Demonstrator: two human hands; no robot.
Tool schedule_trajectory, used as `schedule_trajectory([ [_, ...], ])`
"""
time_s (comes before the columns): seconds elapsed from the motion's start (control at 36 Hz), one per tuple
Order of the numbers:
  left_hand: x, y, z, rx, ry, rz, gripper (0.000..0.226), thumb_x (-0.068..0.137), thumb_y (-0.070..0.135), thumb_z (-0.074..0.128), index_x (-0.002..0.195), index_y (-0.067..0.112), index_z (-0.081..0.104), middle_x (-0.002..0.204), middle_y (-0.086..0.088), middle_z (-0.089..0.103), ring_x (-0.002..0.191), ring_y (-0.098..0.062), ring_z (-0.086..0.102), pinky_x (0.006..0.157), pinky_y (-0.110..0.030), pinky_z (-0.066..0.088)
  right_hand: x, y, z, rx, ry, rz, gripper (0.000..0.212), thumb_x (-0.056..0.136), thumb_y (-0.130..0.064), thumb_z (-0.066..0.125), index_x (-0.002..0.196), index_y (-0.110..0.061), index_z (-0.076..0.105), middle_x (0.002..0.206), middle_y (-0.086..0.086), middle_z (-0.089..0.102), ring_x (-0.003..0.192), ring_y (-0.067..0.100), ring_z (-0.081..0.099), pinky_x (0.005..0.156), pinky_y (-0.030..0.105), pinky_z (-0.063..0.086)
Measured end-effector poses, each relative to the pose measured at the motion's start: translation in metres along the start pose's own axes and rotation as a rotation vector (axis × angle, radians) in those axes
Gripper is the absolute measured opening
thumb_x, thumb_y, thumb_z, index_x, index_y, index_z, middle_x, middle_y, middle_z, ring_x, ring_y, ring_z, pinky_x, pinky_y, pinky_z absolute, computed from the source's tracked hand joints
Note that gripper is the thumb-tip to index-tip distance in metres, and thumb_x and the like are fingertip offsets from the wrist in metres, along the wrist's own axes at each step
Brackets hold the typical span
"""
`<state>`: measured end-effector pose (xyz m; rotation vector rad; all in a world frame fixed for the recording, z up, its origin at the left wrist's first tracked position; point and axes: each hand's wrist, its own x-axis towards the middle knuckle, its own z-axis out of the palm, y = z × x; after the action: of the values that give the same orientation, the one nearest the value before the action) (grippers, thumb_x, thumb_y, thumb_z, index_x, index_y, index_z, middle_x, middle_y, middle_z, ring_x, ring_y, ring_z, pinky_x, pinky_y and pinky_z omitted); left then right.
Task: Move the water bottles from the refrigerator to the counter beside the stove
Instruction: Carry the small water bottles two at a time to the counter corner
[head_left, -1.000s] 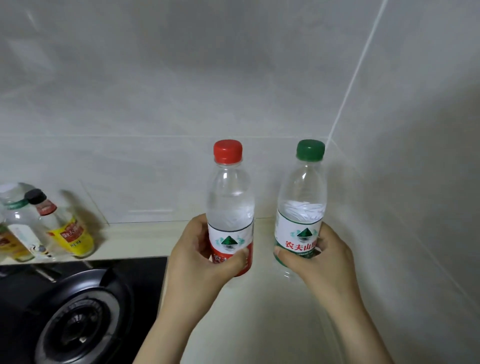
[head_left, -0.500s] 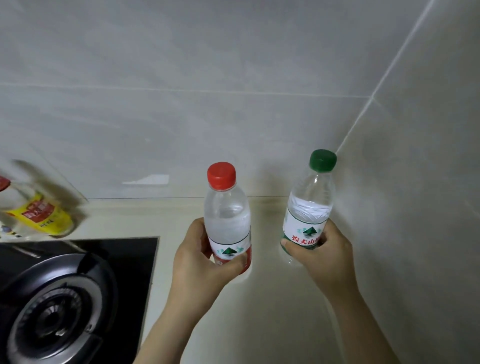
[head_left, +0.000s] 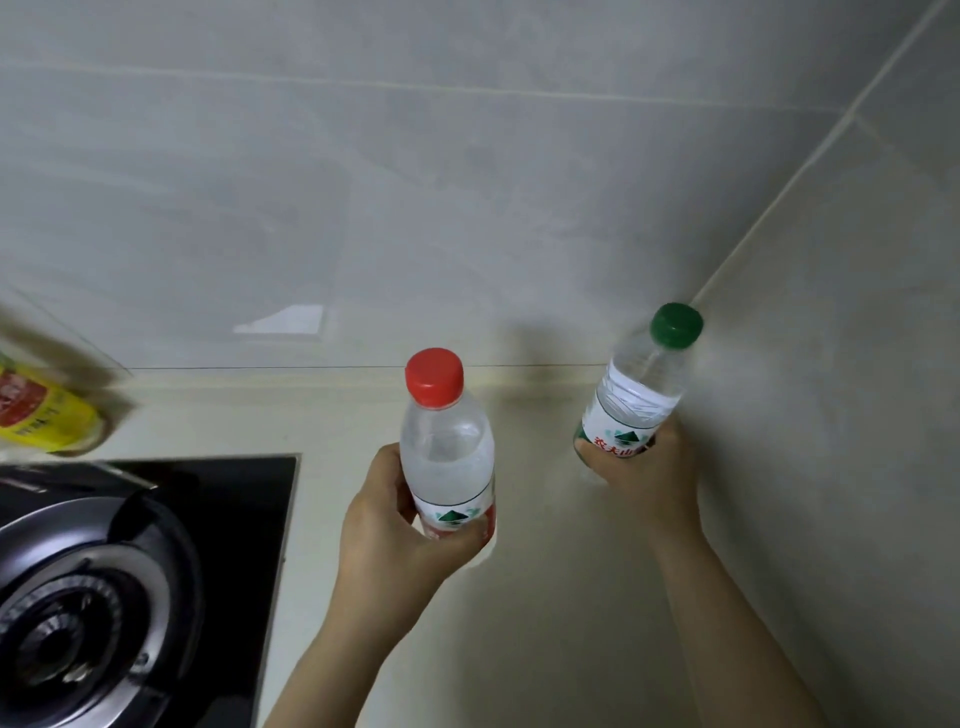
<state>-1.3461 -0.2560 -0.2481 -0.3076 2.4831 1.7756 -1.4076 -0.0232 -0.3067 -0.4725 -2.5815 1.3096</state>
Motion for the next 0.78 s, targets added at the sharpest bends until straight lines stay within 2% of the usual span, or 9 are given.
schedule_trajectory([
  [0.17, 0.006, -0.009, 0.002, 0.011, -0.004, -0.003, 0.058, 0.057, 0.014, 0.088, 0.095, 0.038, 0.053, 0.093, 0.022, 0.064, 0.086, -0.004, 0.065, 0.071, -0.019, 0.055, 0.018, 0.013, 0.013, -0.021, 0.061, -0.025, 0.051, 0.052, -0.032, 0.083, 0.096, -0.014, 0.064, 0.088, -0.002, 0.071, 0.08, 0.015, 0.068, 0.069, 0.031, 0.056],
  [0.33, 0.01, -0.015, 0.004, 0.012, -0.01, 0.0, 0.058, 0.057, 0.016, 0.089, 0.095, 0.039, 0.052, 0.093, 0.024, 0.063, 0.087, -0.002, 0.064, 0.069, -0.014, 0.054, 0.032, 0.01, 0.024, -0.022, 0.133, -0.036, 0.051, 0.055, -0.017, 0.088, 0.097, -0.007, 0.06, 0.09, 0.005, 0.069, 0.08, 0.02, 0.065, 0.069, 0.029, 0.051],
  [0.47, 0.013, -0.018, 0.006, 0.006, -0.011, 0.0, 0.059, 0.057, 0.016, 0.089, 0.095, 0.039, 0.051, 0.094, 0.024, 0.063, 0.088, -0.003, 0.063, 0.069, -0.016, 0.054, 0.041, 0.015, 0.03, 0.015, 0.155, -0.023, 0.053, 0.056, -0.016, 0.088, 0.1, -0.007, 0.059, 0.094, 0.005, 0.068, 0.083, 0.02, 0.064, 0.071, 0.025, 0.047],
  [0.56, 0.014, -0.019, 0.007, -0.005, -0.014, 0.015, 0.06, 0.057, 0.014, 0.088, 0.096, 0.04, 0.051, 0.095, 0.024, 0.062, 0.089, -0.002, 0.063, 0.068, -0.011, 0.052, 0.045, 0.017, 0.031, 0.008, 0.16, -0.028, 0.053, 0.056, -0.018, 0.088, 0.1, -0.008, 0.06, 0.096, 0.005, 0.068, 0.086, 0.02, 0.064, 0.072, 0.023, 0.046],
  [0.67, 0.016, -0.02, 0.008, -0.014, -0.017, 0.023, 0.06, 0.057, 0.014, 0.088, 0.098, 0.039, 0.051, 0.096, 0.024, 0.063, 0.091, -0.002, 0.063, 0.069, -0.011, 0.052, 0.049, 0.02, 0.031, 0.0, 0.169, -0.034, 0.054, 0.056, -0.018, 0.088, 0.101, -0.007, 0.06, 0.097, 0.005, 0.068, 0.087, 0.02, 0.063, 0.073, 0.022, 0.043],
  [0.78, 0.018, -0.019, 0.009, -0.024, -0.012, 0.029, 0.061, 0.057, 0.013, 0.088, 0.098, 0.04, 0.052, 0.096, 0.023, 0.064, 0.09, -0.002, 0.064, 0.07, -0.012, 0.052, 0.05, 0.021, 0.034, -0.011, 0.185, -0.036, 0.055, 0.056, -0.017, 0.088, 0.101, -0.007, 0.059, 0.098, 0.007, 0.068, 0.088, 0.023, 0.064, 0.074, 0.024, 0.045],
])
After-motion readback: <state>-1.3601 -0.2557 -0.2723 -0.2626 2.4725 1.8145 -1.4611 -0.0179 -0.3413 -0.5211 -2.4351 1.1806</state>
